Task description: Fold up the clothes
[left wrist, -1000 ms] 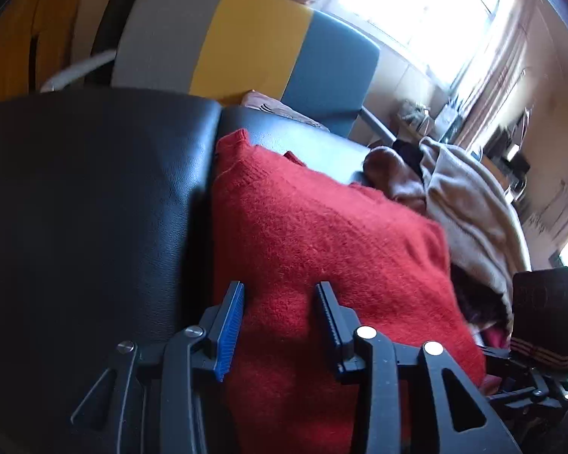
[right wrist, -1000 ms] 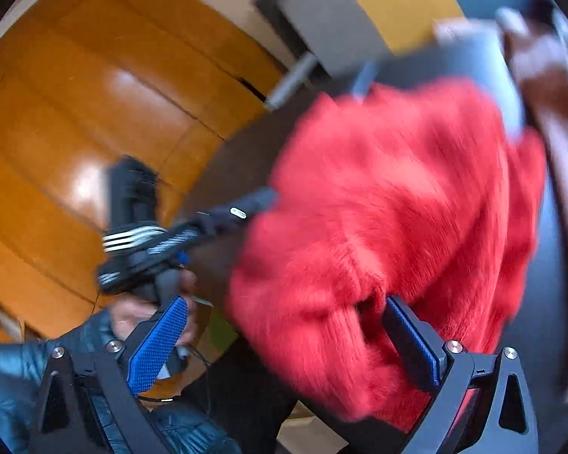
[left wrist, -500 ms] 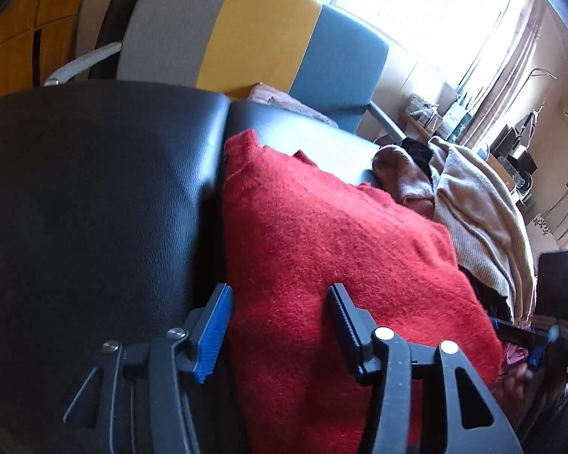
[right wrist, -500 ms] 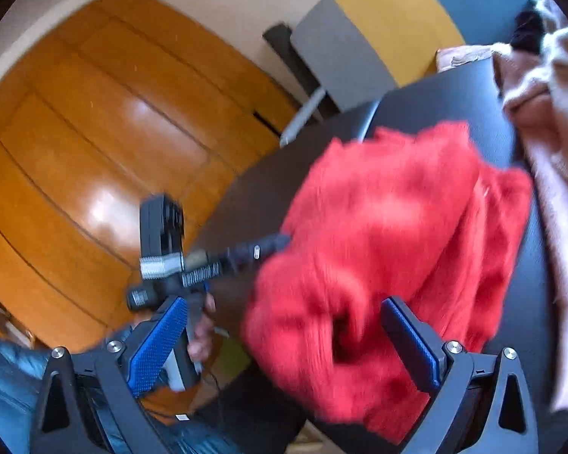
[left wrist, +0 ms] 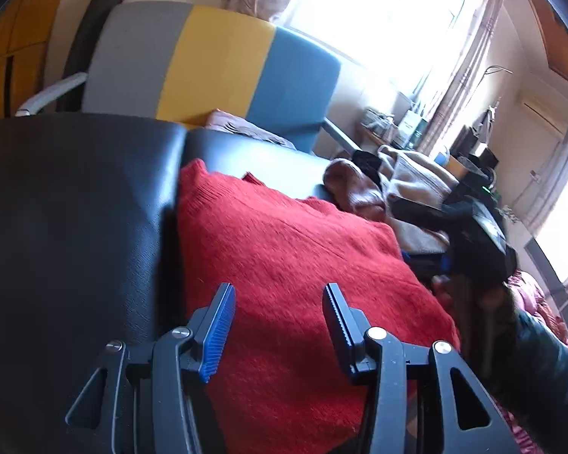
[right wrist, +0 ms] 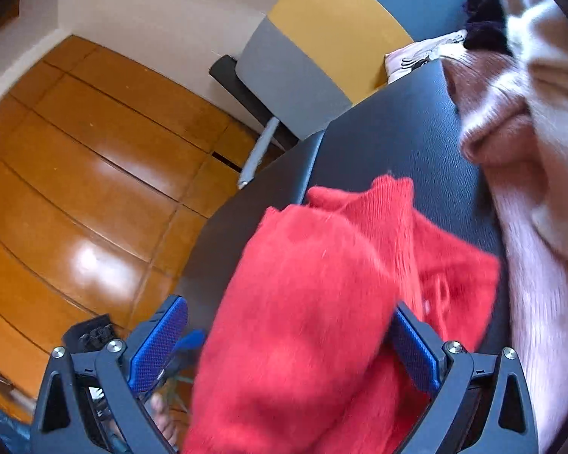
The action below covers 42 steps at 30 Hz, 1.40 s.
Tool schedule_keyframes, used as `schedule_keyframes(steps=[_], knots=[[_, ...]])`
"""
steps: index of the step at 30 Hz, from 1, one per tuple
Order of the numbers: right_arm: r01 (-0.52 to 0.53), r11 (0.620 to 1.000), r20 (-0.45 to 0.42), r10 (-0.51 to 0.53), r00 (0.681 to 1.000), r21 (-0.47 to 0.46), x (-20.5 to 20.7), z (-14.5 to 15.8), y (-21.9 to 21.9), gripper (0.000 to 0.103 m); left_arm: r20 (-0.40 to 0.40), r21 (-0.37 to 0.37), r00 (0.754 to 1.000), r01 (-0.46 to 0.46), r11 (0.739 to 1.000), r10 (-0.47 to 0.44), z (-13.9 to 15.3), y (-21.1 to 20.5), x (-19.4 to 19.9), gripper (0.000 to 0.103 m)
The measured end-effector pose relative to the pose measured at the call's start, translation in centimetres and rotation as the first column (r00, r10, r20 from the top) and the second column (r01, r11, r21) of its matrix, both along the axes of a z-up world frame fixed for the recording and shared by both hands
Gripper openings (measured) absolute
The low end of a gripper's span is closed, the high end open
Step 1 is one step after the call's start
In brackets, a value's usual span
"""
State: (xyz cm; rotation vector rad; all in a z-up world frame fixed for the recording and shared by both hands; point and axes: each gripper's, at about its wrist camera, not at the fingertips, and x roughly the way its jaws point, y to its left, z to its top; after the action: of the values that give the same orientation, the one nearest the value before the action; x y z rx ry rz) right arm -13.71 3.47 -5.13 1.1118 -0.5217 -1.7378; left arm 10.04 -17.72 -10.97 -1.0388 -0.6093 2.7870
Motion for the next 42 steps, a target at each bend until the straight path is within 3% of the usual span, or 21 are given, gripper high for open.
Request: schedule_keyframes(steps=[1, 2, 4, 5, 6, 9, 12, 15, 18, 21, 24, 28, 30, 34, 36, 42], knots=[[-0.006, 1.0, -0.011, 0.006, 1.0, 0.019, -0.3, 0.0, -0.8, 0.092, -0.002, 0.005, 1.0, 0.01, 1.0, -0.01, 0.0, 0.0, 0.2, 0.048], [-0.016, 0.999, -0.03, 0.017, 0.999, 0.05, -0.6, 0.0, -1.6, 0.081, -0.006, 0.005, 1.0, 0.024, 1.0, -0.024, 0.1, 0.2, 0.3, 0.048], [-0.025, 0.991, -0.071, 0.035, 0.997, 0.135, -0.5, 0.1, -2.8, 0.051, -0.008, -0.009, 0.999, 0.052, 0.999, -0.052, 0.1, 0.7, 0.1, 0.048], [-0.022, 0.983, -0.091, 0.039, 0.995, 0.182, -0.4, 0.2, -3.1, 0.024, -0.008, -0.017, 0.998, 0.067, 0.998, -0.067, 0.1, 1.0, 0.1, 0.048], [-0.018, 0.975, -0.117, 0.045, 0.992, 0.221, -0.1, 0.4, -3.3, 0.013, -0.01, -0.018, 0.997, 0.08, 0.997, -0.08, 0.2, 1.2, 0.2, 0.048], [-0.001, 0.966, -0.219, 0.06, 0.974, 0.258, 1.2, 2.6, -2.9, 0.013, -0.021, -0.012, 0.993, 0.117, 0.993, -0.118, 0.9, 1.6, 0.7, 0.048], [0.014, 0.988, -0.323, 0.037, 0.946, 0.153, 2.4, 7.0, -1.4, 0.013, -0.027, -0.018, 0.982, 0.187, 0.982, -0.188, 1.5, 2.7, 0.9, 0.048], [0.036, 0.996, -0.42, 0.0, 0.908, 0.077, 3.7, 9.7, 0.3, 0.013, 0.019, -0.025, 0.956, 0.292, 0.956, -0.291, 1.0, 4.7, 0.4, 0.048], [0.099, 0.993, -0.379, -0.066, 0.923, 0.067, 3.0, 7.3, 2.3, 0.013, 0.113, -0.044, 0.925, 0.369, 0.928, -0.362, -0.9, 6.9, -0.4, 0.048], [0.178, 0.98, -0.261, -0.149, 0.954, 0.091, 2.1, 2.5, 6.1, 0.013, 0.173, -0.066, 0.901, 0.414, 0.908, -0.398, -2.4, 8.5, -0.5, 0.048], [0.219, 0.97, -0.183, -0.198, 0.963, 0.102, 2.0, -1.4, 8.7, 0.014, 0.195, -0.097, 0.895, 0.425, 0.9, -0.402, -2.6, 9.4, -0.3, 0.048], [0.263, 0.965, -0.095, -0.261, 0.961, 0.013, 1.7, -4.0, 11.0, 0.013, 0.168, -0.042, 0.898, 0.418, 0.908, -0.406, -0.5, 10.0, -0.6, 0.045], [0.263, 0.965, -0.068, -0.263, 0.962, -0.005, 1.4, -4.4, 11.2, 0.014, 0.148, -0.039, 0.895, 0.43, 0.902, -0.421, 0.4, 10.9, -1.1, 0.045], [0.27, 0.963, -0.077, -0.27, 0.96, -0.002, 1.8, -3.3, 11.8, 0.022, 0.196, -0.084, 0.866, 0.483, 0.872, -0.461, -0.2, 13.7, -2.2, 0.045], [0.295, 0.955, -0.112, -0.292, 0.95, 0.01, 2.3, -2.2, 12.5, 0.039, 0.203, -0.109, 0.854, 0.506, 0.855, -0.48, -0.6, 14.8, -1.9, 0.045], [0.282, 0.959, -0.298, -0.262, 0.918, 0.023, 6.1, 3.8, 14.2, 0.039, 0.199, -0.097, 0.855, 0.504, 0.858, -0.48, -1.1, 15.2, -1.3, 0.045]])
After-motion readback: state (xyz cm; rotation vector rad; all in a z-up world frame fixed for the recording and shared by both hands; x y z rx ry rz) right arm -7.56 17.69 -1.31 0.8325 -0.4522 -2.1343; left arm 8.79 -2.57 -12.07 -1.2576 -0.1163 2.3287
